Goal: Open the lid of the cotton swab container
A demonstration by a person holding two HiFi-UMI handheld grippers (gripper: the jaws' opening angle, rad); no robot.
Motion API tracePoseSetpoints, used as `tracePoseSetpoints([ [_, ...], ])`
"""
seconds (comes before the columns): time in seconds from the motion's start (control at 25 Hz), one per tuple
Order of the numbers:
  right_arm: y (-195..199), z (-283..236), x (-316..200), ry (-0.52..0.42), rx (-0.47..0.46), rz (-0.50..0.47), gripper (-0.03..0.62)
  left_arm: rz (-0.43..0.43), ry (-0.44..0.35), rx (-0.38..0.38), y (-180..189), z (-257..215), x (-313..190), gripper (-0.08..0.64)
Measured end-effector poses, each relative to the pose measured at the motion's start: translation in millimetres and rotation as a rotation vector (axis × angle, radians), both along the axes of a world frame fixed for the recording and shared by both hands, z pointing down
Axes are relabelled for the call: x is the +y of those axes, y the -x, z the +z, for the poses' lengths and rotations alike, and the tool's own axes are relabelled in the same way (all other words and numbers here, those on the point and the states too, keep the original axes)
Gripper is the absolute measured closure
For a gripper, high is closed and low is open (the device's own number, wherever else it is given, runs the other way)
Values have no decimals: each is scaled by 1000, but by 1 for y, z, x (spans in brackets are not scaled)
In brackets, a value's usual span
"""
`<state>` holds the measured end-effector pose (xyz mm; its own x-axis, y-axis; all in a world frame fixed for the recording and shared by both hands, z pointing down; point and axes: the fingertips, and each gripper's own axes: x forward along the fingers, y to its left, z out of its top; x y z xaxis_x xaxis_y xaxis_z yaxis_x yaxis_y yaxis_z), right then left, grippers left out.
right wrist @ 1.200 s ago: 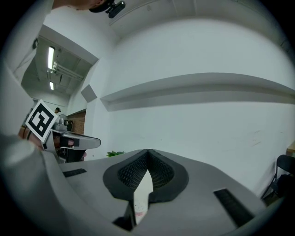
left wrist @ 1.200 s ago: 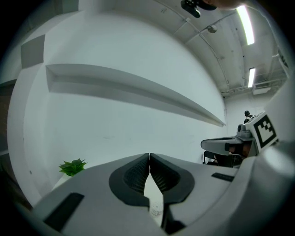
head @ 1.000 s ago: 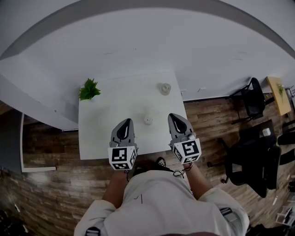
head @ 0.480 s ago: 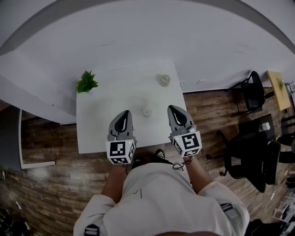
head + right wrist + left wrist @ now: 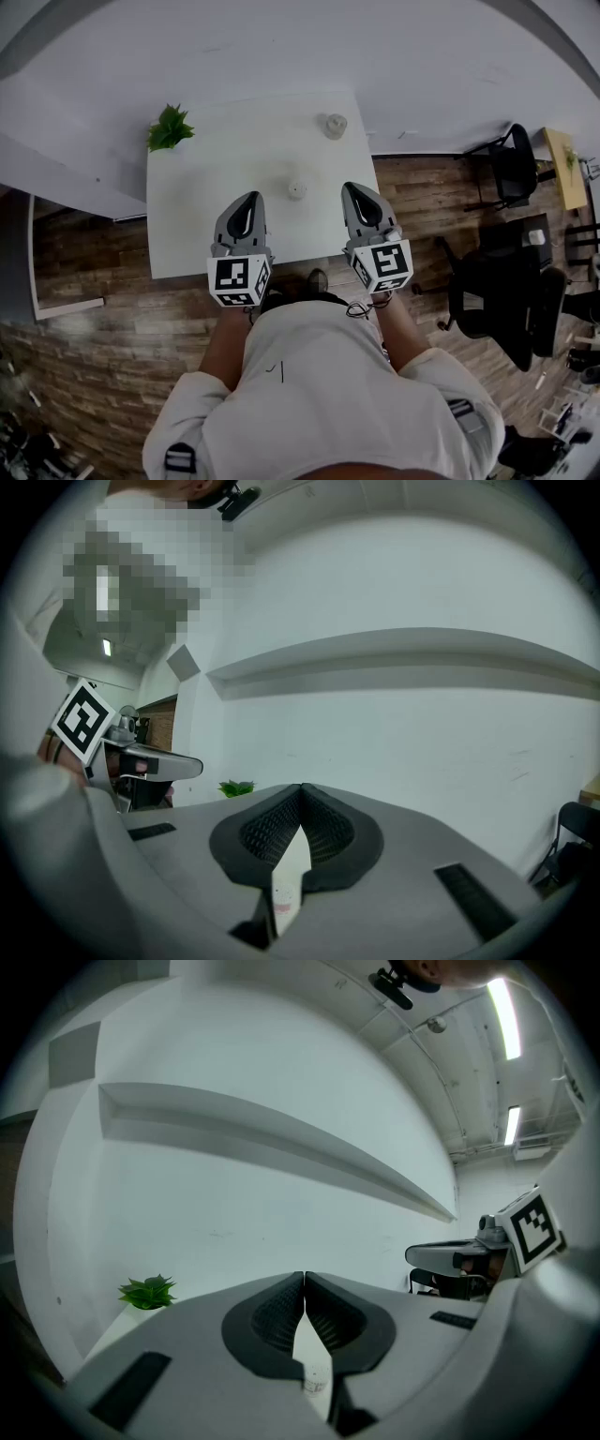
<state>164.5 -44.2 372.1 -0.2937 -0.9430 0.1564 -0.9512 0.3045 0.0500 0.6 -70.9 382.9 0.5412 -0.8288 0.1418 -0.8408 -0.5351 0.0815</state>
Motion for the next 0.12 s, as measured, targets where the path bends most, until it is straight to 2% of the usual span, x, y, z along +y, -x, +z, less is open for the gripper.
tracePoseSetpoints([
  [0.12, 4, 2, -4, -5, 6, -1, 595, 1, -14, 2, 5, 0, -5, 538],
])
